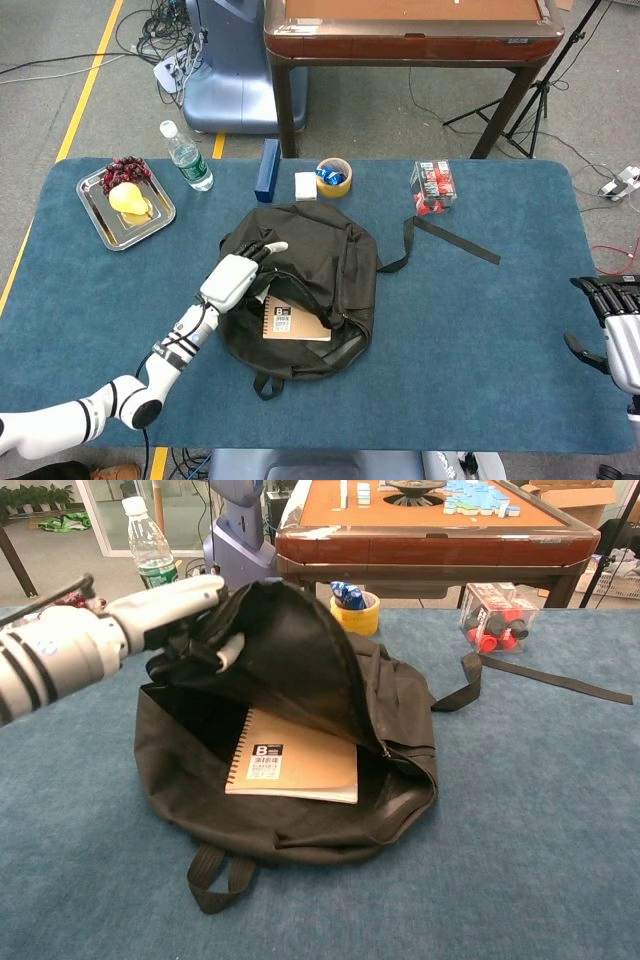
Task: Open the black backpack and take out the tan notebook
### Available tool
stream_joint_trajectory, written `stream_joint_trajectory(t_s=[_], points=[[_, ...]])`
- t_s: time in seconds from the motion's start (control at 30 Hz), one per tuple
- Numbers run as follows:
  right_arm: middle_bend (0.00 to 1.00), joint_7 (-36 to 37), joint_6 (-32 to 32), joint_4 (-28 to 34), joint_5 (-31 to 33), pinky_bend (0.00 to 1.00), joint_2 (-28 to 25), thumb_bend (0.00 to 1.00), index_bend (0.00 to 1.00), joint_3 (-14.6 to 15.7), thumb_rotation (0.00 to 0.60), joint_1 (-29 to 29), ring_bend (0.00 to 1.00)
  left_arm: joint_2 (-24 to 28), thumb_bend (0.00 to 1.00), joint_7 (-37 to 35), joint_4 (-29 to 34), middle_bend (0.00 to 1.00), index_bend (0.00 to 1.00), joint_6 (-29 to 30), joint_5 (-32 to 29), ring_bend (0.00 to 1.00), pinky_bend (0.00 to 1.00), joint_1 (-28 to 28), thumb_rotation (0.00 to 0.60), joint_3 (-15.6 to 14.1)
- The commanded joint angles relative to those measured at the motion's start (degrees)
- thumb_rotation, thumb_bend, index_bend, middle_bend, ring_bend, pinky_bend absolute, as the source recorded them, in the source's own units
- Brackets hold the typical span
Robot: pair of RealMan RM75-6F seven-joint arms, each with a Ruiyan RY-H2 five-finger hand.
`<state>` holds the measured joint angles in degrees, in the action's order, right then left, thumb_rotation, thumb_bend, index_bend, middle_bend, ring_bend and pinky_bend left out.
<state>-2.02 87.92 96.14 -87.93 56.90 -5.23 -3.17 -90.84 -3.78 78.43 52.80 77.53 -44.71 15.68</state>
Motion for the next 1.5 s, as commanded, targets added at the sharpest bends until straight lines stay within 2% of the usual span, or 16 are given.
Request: stream_joint_trajectory(t_s=[0.03,0.3,0.63,1.1,1.5], points=[[0.22,0.18,-0.44,0.13,-1.75,0.28,0.29,0.21,0.20,0.46,0.600,-0.81,0.21,0.21,0.68,1.10,-0.39,0.15,0.69,-2.13,-2.70,0.10,0.06,-2.10,0.600,1.93],[0.22,1.83,-1.05,1.32,-7.58,0.28,0.37,0.21,0.20,1.72,0.600,-2.82,0.21,-1.21,0.68,4.32,-3.01,0.15,0.68,-6.30,-9.71,0.10,0.06,-6.97,0.600,5.06],[0.23,3.01,-3.20,3.98,-13.89,0.28,0.31,0.21,0.20,3.66,0.600,-5.68,0.21,-4.89,0.68,7.20,-10.10,0.15,0.65,-9.75,-14.77,0.10,0.06,-12.69,0.600,6.42],[0.24,1.76,-12.09,9.13,-17.89,0.28,2.71,0.21,0.20,4.56,0.600,-12.66,0.21,-8.39,0.68,10.06,-17.55,0.15,0.61,-13.54,-18.46,0.10,0.06,-17.27,0.600,4.76],[0.26,-3.60,-22.68,13.09,-14.41,0.28,7.50,0.21,0.20,2.43,0.600,-20.08,0.21,-7.66,0.68,10.10,-19.82,0.15,0.61,-13.94,-17.83,0.10,0.06,-17.41,0.600,2.86]])
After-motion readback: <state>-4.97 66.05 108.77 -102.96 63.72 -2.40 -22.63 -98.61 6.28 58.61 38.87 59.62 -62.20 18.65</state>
